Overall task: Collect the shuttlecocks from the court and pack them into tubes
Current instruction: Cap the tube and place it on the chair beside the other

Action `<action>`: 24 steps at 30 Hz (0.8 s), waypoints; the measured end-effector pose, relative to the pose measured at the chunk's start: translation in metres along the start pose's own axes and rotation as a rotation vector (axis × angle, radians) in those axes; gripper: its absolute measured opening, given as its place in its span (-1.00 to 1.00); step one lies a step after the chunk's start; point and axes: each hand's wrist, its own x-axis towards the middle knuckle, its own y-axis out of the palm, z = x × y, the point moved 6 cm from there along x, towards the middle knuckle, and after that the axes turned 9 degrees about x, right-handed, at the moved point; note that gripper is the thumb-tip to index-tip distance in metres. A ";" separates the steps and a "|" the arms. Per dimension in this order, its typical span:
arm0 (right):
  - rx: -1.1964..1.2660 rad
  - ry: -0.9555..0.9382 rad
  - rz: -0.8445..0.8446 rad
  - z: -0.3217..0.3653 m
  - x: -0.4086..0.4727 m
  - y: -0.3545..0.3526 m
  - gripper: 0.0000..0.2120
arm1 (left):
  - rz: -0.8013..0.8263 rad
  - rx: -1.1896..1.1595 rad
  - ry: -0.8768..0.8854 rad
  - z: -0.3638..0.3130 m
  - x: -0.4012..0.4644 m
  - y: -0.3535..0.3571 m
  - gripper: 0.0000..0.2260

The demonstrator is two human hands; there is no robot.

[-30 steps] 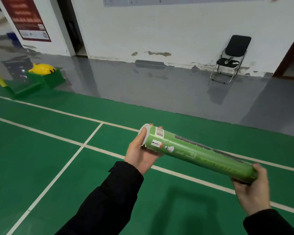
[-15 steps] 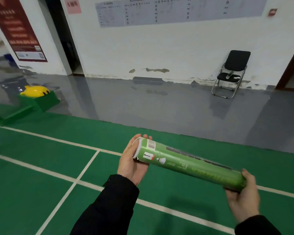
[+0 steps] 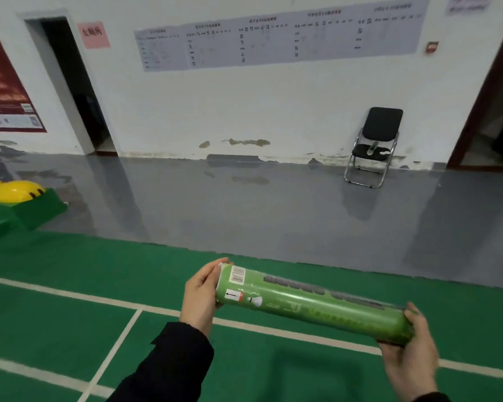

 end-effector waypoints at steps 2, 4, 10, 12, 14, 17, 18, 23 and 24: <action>-0.004 -0.066 -0.028 0.011 0.005 0.001 -0.66 | 0.042 0.049 -0.011 0.001 0.013 0.017 -0.74; 0.008 -0.116 -0.060 0.018 0.007 0.001 -0.67 | 0.072 0.099 0.011 -0.002 0.023 0.034 -0.72; 0.047 -0.189 -0.125 0.028 0.023 0.015 -0.74 | 0.255 0.380 0.214 -0.023 0.063 0.074 -0.29; 0.060 -0.215 -0.129 0.031 0.029 0.026 -0.79 | 0.335 0.468 0.271 -0.025 0.084 0.085 -0.35; 0.073 -0.226 -0.104 0.030 0.039 0.034 -0.73 | 0.395 0.520 0.260 -0.023 0.108 0.094 -0.36; 0.071 -0.255 -0.042 0.028 0.057 0.045 -0.67 | 0.400 0.446 0.223 -0.018 0.147 0.108 -0.32; 0.070 -0.275 -0.032 0.029 0.066 0.050 -0.67 | 0.403 0.383 0.179 -0.016 0.161 0.114 -0.31; 0.020 -0.332 -0.050 0.029 0.120 0.089 -0.69 | 0.417 -0.090 -0.160 0.016 0.243 0.162 -0.45; 0.003 -0.329 -0.047 0.027 0.135 0.096 -0.70 | 0.427 -0.102 -0.190 0.020 0.259 0.177 -0.47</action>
